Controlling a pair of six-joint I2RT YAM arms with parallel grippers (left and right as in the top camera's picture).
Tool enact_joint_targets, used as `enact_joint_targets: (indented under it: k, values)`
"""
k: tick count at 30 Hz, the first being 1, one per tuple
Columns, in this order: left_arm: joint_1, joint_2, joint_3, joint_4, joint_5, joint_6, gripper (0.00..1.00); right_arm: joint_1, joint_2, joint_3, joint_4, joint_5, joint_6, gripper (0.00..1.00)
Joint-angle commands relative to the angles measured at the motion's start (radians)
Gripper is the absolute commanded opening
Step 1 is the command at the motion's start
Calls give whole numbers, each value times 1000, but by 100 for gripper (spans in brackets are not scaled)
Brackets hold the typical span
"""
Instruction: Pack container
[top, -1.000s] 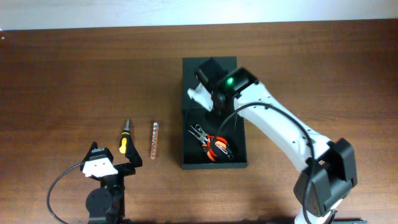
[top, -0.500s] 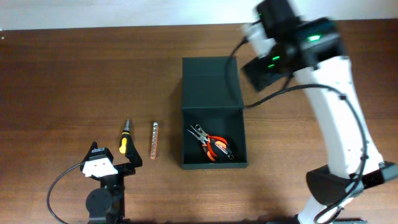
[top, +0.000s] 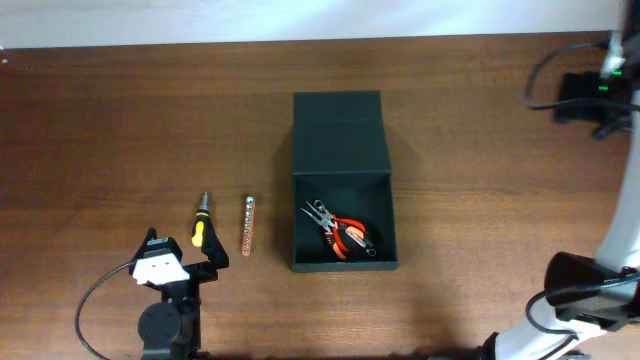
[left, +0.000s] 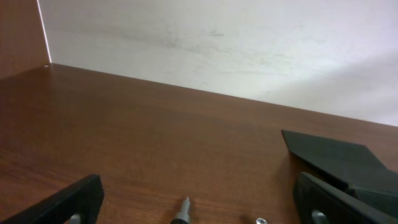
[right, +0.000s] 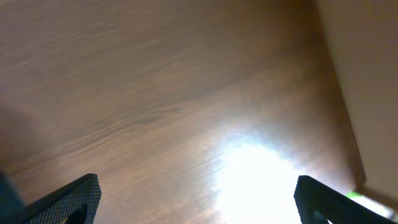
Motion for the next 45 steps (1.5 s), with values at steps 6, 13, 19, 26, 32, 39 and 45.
enact_joint_targets:
  k: [6,13,19,26,32,39,45]
  values:
    - [5,-7,-4,4,-8,-4,99,-185,11,14,6,-154,37,99]
    - [5,-7,-4,17,-20,-5,99,-208,56,-8,4,-177,34,99]
    - [5,-7,-2,175,60,-5,99,-208,67,-23,2,-177,34,99]
    - [5,54,148,-29,203,0,99,-208,67,-23,2,-177,34,99]
    - [5,253,460,-291,113,116,99,-208,67,-23,2,-177,34,99]
    - [5,700,930,-710,89,115,99,-208,67,-23,2,-177,34,99]
    - [5,977,1109,-836,119,127,99,-208,67,-23,2,-177,34,99]
